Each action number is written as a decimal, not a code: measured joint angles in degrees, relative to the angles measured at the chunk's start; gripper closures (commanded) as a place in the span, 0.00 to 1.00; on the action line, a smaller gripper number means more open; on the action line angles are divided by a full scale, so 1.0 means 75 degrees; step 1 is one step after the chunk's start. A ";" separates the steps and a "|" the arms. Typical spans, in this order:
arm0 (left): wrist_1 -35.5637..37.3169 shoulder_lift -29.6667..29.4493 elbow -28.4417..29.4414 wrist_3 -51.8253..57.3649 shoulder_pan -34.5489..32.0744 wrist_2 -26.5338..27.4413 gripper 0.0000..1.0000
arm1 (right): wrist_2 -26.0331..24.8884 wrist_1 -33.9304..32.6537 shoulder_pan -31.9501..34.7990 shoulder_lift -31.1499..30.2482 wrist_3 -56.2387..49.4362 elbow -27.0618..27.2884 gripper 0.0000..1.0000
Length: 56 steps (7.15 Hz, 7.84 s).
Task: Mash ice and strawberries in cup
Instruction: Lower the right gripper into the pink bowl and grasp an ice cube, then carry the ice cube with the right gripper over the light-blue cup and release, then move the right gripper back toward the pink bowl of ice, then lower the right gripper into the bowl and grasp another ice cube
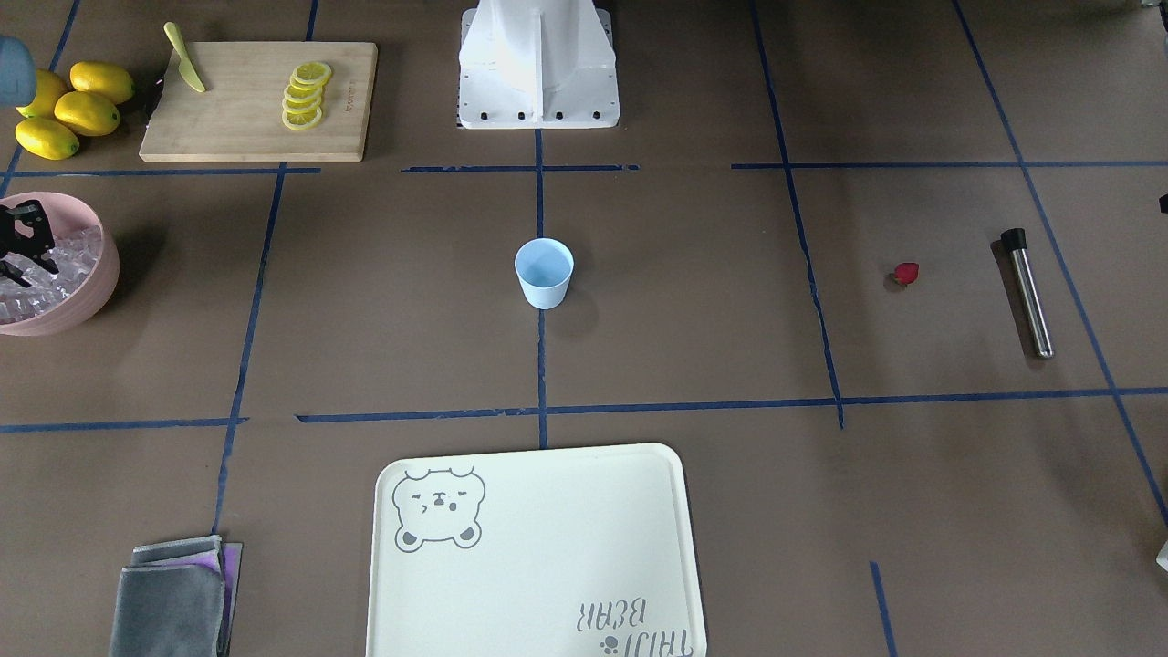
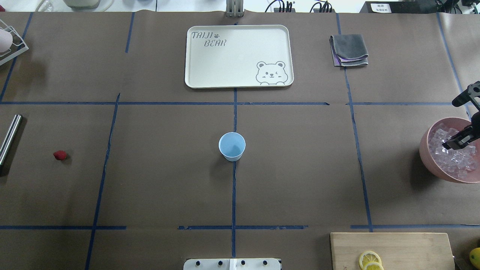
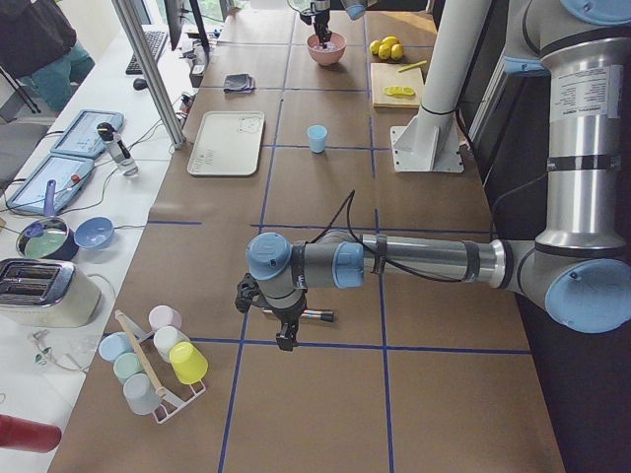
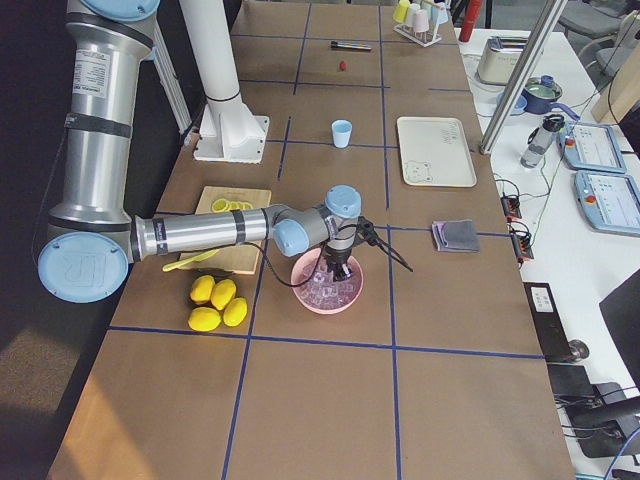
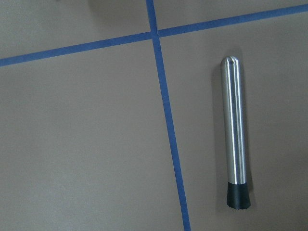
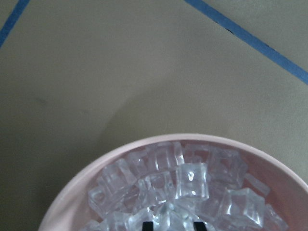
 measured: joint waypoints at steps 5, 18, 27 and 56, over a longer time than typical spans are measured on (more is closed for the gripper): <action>0.0011 0.0010 -0.0085 -0.0002 -0.0007 -0.0010 0.00 | 0.0084 -0.2765 0.0259 0.2217 0.0594 0.0680 1.00; 0.0000 0.0023 -0.0107 0.0000 0.0000 -0.0075 0.00 | -0.2960 -0.4351 -0.4696 0.8280 0.8082 -0.1957 0.01; 0.0000 0.0024 -0.0117 0.0000 0.0000 -0.0075 0.00 | -0.1826 -0.4003 -0.3084 0.5326 0.5346 0.0533 0.02; -0.0012 0.0023 -0.0128 0.0000 0.0004 -0.0075 0.00 | -0.0401 -0.0965 -0.0558 -0.0505 -0.1282 0.0509 0.74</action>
